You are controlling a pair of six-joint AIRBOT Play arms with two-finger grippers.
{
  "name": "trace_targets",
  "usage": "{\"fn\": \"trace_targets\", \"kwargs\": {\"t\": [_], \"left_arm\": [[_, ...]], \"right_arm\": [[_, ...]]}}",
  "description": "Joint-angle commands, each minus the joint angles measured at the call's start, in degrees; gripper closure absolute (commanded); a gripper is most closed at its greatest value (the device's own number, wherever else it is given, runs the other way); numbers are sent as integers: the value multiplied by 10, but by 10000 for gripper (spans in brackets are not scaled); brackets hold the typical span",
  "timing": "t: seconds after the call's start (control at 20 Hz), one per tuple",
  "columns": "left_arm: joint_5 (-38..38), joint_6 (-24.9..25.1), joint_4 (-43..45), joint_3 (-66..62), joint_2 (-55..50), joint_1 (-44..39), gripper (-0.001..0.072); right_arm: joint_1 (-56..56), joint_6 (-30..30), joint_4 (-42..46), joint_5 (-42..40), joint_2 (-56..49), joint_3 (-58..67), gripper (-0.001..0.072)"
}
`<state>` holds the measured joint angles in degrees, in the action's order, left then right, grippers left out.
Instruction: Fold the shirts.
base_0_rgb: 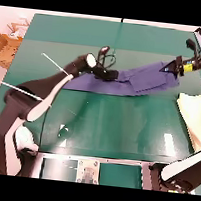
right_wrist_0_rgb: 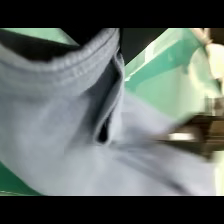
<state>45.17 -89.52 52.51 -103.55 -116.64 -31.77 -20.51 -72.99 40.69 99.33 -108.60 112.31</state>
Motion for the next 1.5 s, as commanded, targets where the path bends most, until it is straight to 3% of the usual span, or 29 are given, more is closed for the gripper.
{"fn": "trace_targets", "kwargs": {"t": [0.0,0.25,0.35,0.45,0.65,0.8,0.9,1.05,1.3,1.35,1.4,1.45], "left_arm": [[-33,-2,-22,-1,-28,-29,689],[-46,-5,-49,-1,-44,-29,689],[-19,-4,-49,-9,-40,-21,689],[64,30,-45,-45,-37,6,689],[334,29,27,-183,-33,97,690],[405,29,145,-187,33,170,690],[409,29,211,-176,83,214,689],[404,31,221,-170,135,272,690],[434,93,221,-168,154,318,689],[437,104,221,-161,155,322,689],[438,107,219,-150,155,323,689],[438,120,221,-137,155,323,689]], "right_arm": [[33,-41,-32,30,63,10,693],[78,-46,-32,26,105,10,693],[84,-46,-21,22,104,10,694],[85,-47,-21,21,104,10,694],[91,-80,-22,6,104,10,693],[134,-110,-21,-26,104,10,693],[185,-136,-21,-73,104,10,693],[284,-180,7,-183,92,5,693],[478,-213,2,-410,0,5,693],[517,-213,-12,-481,-29,5,676],[554,-206,-38,-564,-61,6,552],[583,-181,-68,-629,-88,6,358]]}}
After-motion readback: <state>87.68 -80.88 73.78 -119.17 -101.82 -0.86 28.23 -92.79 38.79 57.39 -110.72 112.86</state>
